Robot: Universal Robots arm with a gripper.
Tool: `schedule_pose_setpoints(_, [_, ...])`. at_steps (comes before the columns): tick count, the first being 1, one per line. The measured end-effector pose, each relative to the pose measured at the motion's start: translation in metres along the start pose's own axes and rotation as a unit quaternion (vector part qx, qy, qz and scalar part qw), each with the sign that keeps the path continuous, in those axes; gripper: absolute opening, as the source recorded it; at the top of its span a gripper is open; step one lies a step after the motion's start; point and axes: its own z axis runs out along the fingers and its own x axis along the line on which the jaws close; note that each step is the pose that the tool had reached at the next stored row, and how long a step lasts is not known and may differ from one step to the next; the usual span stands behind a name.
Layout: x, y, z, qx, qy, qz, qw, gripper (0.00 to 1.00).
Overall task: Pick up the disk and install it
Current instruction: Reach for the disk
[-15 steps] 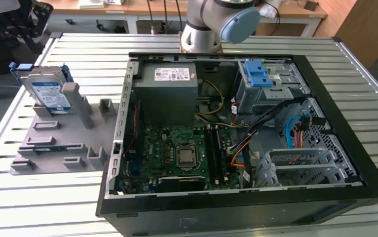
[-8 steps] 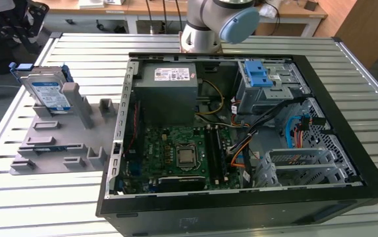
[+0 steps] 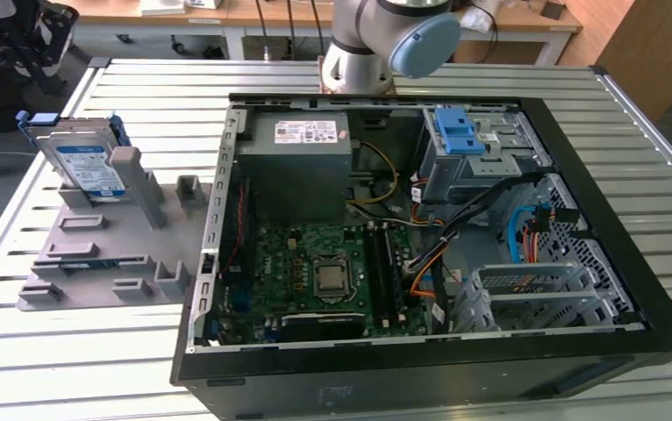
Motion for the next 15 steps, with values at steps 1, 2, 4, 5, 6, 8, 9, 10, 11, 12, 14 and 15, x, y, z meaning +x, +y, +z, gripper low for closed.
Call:
schedule_pose_setpoints(1, [0.0012,0.0002,0.0001,0.0000,0.0000,0.000,1.0000,0.11])
schedule_pose_setpoints(2, [0.0023,0.0003,0.0002,0.0000,0.0000,0.000,1.0000,0.11])
schedule_pose_setpoints(4, [0.0047,0.0005,0.0003,0.0000,0.0000,0.000,1.0000,0.11])
schedule_pose_setpoints(5, [0.0056,0.0006,0.0004,0.0000,0.0000,0.000,1.0000,0.11])
schedule_pose_setpoints(6, [0.0067,0.0006,0.0004,0.0000,0.0000,0.000,1.0000,0.11])
schedule_pose_setpoints(8, [0.0092,0.0008,0.0006,0.0000,0.0000,0.000,1.0000,0.11])
schedule_pose_setpoints(9, [0.0104,0.0009,0.0007,0.0000,0.0000,0.000,1.0000,0.11])
schedule_pose_setpoints(10, [0.0116,0.0010,0.0008,0.0000,0.0000,0.000,1.0000,0.11])
schedule_pose_setpoints(11, [0.0129,0.0011,0.0009,0.0000,0.0000,0.000,1.0000,0.11])
schedule_pose_setpoints(12, [0.0141,0.0012,0.0010,0.0000,0.0000,0.000,1.0000,0.11])
schedule_pose_setpoints(14, [0.0172,0.0015,0.0012,0.0000,0.0000,0.000,1.0000,0.11])
schedule_pose_setpoints(15, [0.0187,0.0017,0.0012,0.0000,0.0000,0.000,1.0000,0.11])
